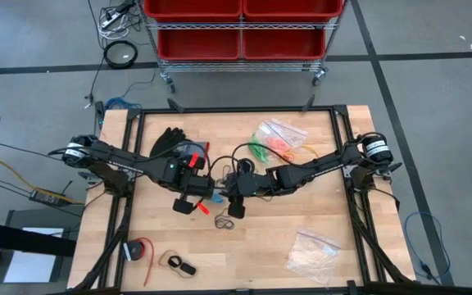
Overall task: Sort rubber bands
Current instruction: Close the transparent zip bag
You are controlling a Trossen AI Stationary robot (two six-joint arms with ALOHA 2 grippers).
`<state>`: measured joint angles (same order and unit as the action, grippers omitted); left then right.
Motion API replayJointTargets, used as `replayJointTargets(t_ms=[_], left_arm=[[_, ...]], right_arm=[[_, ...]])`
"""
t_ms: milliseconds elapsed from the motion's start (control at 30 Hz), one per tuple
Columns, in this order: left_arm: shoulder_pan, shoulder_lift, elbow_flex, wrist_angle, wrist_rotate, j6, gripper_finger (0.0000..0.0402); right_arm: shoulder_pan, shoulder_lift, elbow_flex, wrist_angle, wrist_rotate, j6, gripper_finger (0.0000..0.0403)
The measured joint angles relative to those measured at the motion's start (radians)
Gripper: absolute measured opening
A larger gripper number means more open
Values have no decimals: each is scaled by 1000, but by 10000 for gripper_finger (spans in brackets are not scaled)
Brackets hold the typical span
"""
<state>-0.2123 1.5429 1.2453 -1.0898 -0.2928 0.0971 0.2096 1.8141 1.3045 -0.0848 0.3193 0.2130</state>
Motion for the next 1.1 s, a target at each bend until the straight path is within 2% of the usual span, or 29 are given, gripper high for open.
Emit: replayJointTargets(t_ms=[133, 267, 367, 667, 1100], left_arm=[[0, 0, 0, 26, 13, 2, 0], [-5, 0, 0, 67, 35, 7, 0], [-13, 0, 1, 91, 42, 27, 0], [-18, 0, 1, 126, 46, 32, 0], [-17, 0, 2, 189, 61, 50, 0]], right_arm=[[0, 0, 1, 21, -6, -24, 197], [-1, 0, 1, 28, -36, -26, 205], [-2, 0, 1, 28, -41, -24, 193], [-5, 0, 1, 32, -106, -25, 124], [-4, 0, 1, 30, -119, -24, 118]])
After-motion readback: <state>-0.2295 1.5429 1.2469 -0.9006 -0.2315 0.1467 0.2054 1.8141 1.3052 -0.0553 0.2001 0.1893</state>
